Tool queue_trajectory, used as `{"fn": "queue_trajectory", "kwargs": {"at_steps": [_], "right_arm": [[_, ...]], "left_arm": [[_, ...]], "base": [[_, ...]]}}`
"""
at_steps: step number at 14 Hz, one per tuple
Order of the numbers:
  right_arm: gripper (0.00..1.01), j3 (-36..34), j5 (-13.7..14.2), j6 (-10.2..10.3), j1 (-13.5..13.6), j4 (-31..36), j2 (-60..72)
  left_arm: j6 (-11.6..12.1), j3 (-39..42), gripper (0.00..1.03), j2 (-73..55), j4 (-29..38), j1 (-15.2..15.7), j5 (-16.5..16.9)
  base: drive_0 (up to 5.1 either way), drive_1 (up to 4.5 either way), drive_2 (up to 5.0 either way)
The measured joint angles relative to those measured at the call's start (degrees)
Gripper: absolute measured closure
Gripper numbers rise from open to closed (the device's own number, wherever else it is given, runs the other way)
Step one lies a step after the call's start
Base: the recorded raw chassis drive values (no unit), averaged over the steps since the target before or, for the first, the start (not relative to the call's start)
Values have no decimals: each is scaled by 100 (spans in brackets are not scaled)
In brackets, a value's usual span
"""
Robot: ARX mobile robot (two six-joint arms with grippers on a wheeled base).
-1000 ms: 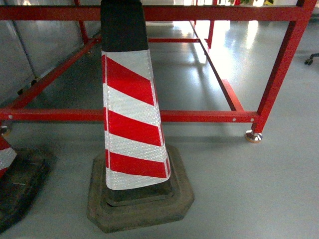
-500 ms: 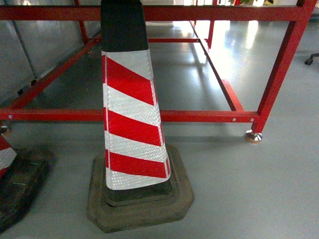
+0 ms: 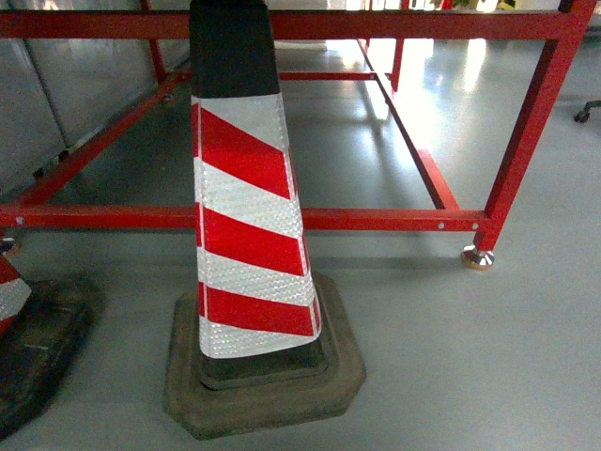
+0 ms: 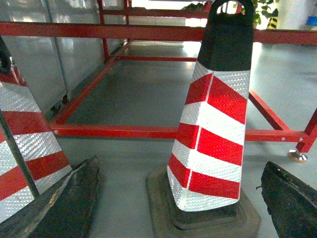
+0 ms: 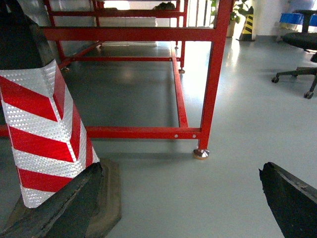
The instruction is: Pick blue part to blue bin on bottom shelf
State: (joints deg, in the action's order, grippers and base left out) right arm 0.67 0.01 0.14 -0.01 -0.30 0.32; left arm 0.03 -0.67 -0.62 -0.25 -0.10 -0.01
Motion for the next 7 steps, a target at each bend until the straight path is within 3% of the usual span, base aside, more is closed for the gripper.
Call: {"fn": "queue_trajectory", "kwargs": {"at_steps": [7], "right_arm": [[3, 0, -2, 0, 0, 0, 0]], "left_arm": [[0, 0, 5, 0, 0, 0, 0]], "base": [[0, 0, 0]]}}
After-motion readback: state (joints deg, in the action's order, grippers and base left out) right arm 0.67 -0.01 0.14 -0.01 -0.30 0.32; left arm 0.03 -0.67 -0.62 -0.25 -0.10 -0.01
